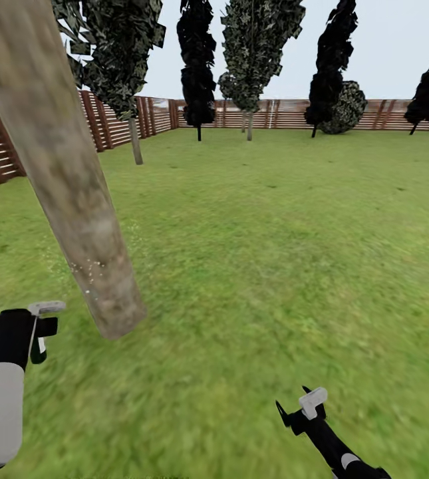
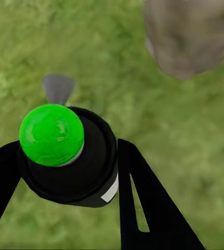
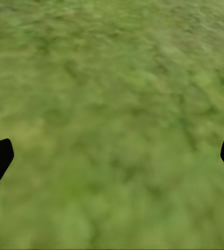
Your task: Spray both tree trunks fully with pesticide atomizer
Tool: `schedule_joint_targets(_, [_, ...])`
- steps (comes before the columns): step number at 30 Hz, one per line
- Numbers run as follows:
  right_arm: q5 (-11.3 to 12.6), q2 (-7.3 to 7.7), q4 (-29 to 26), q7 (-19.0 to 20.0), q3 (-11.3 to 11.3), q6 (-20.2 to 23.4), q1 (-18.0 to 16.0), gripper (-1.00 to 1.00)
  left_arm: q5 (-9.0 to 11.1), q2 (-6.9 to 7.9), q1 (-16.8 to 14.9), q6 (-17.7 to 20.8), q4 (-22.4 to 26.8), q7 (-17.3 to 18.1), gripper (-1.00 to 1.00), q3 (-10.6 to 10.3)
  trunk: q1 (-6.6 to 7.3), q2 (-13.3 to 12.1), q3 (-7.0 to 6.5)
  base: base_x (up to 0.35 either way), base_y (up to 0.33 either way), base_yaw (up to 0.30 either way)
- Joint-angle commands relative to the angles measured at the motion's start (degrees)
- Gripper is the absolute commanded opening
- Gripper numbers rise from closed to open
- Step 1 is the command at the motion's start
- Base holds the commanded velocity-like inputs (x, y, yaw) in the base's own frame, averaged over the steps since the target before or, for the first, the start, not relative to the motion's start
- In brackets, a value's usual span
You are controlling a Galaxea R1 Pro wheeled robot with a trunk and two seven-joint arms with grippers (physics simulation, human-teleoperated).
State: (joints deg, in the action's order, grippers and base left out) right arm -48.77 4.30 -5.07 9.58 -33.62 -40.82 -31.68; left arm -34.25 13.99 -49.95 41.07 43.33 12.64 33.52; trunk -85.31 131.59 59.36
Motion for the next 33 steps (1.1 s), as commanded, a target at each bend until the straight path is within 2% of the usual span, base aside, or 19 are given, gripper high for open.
schedule_joint_targets(1, [0.0, 0.01, 0.0, 0.5, -0.5, -0.1, 0.0, 1.00, -0.7, -0.20, -0.1, 0.1, 0.1, 0.6, -1.00, 0.3, 0.01, 0.0, 0.05, 0.000, 0.000, 0.236])
schedule_joint_targets(7, [0.1, 0.01, 0.0, 0.5, -0.5, -0.2, 0.0, 1.00, -0.6, -1.52, -0.1, 0.1, -0.7, 0.7, -1.00, 0.6, 0.01, 0.0, 0.05, 0.194, 0.000, 0.041])
schedule_joint_targets(9, [0.1, 0.03, 0.0, 0.5, -0.5, -0.2, 0.0, 1.00, -0.5, -1.58, 0.0, 0.1, -2.7, 0.6, -1.00, 0.7, 0.01, 0.0, 0.05, 0.333, 0.000, 0.001])
schedule_joint_targets(11, [0.1, 0.03, 0.0, 0.4, -0.5, -0.2, 0.0, 1.00, -0.6, -2.88, 0.4, -2.3, -5.1, 0.5, -1.00, 0.8, 0.01, 0.0, 0.05, 0.338, 0.000, 0.000])
schedule_joint_targets(12, [0.1, 0.07, 0.0, 0.4, -0.5, -0.2, 0.0, 1.00, -0.7, -3.42, 1.3, -4.4, -5.1, 0.5, -1.00, 0.8, 0.01, 0.0, 0.05, 0.339, 0.000, 0.000])
schedule_joint_targets(14, [0.1, 0.09, 0.0, 0.4, -0.5, -0.2, 0.0, 1.00, -0.7, -3.84, 2.2, -5.7, -4.5, 0.5, -1.00, 0.8, 0.01, 0.0, 0.05, 0.312, 0.000, 0.000])
schedule_joint_targets(17, [0.1, 0.02, 0.0, 0.5, -0.5, -0.1, 0.0, 1.00, -0.8, -3.90, 2.5, -5.8, -4.3, 0.6, -1.00, 1.0, 0.01, 0.0, 0.05, 0.174, 0.000, 0.000])
schedule_joint_targets(20, [0.2, 0.01, -0.1, 0.4, -0.5, -0.1, 0.0, 1.00, -0.7, -3.89, 2.5, -5.4, -4.3, 1.2, -1.00, 2.7, 0.01, 0.0, 0.05, 0.014, -0.077, 0.000])
schedule_joint_targets(33, [0.1, 0.01, 0.0, 0.4, -0.5, -0.1, 0.0, 1.00, -0.6, -3.97, 2.5, -4.1, -4.4, 1.2, -1.00, 2.9, 0.01, 0.0, 0.05, 0.000, -0.271, 0.000])
